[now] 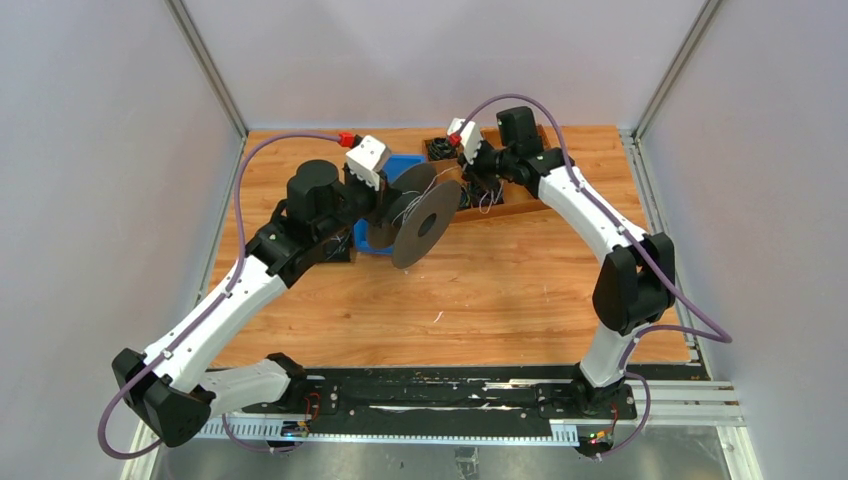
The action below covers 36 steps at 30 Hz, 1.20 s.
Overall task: Wrap the cables
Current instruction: Wrap the cable around the cable reel.
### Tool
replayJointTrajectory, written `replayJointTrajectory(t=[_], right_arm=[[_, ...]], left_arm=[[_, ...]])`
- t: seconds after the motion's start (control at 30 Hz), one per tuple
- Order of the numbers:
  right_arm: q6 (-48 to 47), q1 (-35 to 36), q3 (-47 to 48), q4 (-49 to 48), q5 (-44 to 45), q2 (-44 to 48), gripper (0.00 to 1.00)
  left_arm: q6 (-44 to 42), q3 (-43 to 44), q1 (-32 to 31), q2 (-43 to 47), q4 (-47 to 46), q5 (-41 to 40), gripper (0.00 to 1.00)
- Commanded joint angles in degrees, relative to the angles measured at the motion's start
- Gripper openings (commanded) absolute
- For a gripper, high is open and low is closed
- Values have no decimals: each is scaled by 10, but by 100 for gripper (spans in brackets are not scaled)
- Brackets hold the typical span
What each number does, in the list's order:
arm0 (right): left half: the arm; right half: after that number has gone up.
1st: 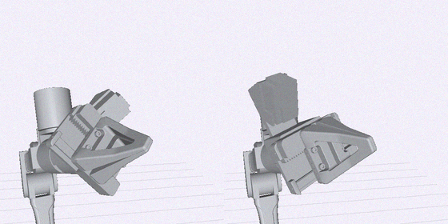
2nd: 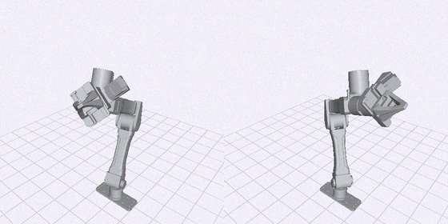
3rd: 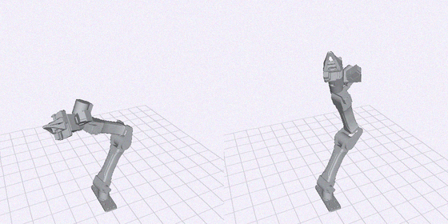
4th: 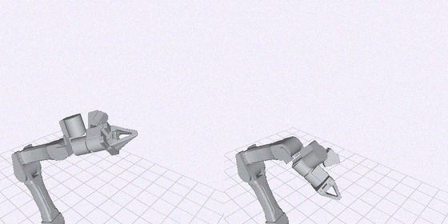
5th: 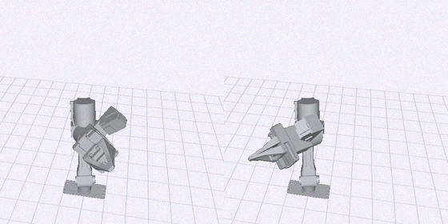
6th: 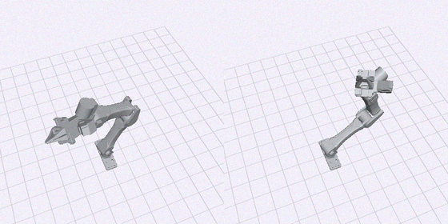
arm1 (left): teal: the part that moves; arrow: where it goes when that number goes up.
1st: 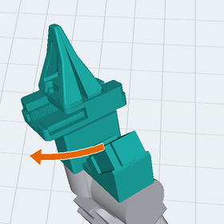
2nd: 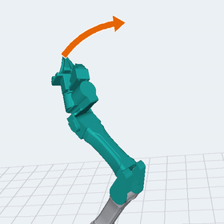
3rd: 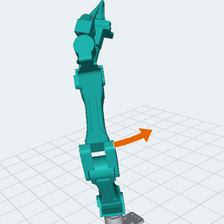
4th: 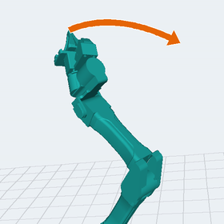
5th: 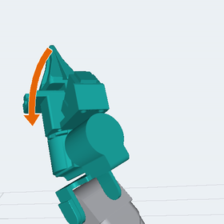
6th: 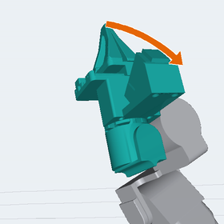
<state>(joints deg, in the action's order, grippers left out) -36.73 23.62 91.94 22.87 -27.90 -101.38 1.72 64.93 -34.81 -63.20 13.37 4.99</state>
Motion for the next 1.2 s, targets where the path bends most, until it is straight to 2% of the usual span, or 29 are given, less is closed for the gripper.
replayJointTrajectory(t=[0.0, 1.17], right_arm=[[34, -6, -34, -34, -39, 5, 1], [180, -8, -205, -156, -184, 36, 1]], left_arm=[[28, 39, 9, 19, -38, 25, 0], [200, 23, 123, 29, -71, 50, 0]])
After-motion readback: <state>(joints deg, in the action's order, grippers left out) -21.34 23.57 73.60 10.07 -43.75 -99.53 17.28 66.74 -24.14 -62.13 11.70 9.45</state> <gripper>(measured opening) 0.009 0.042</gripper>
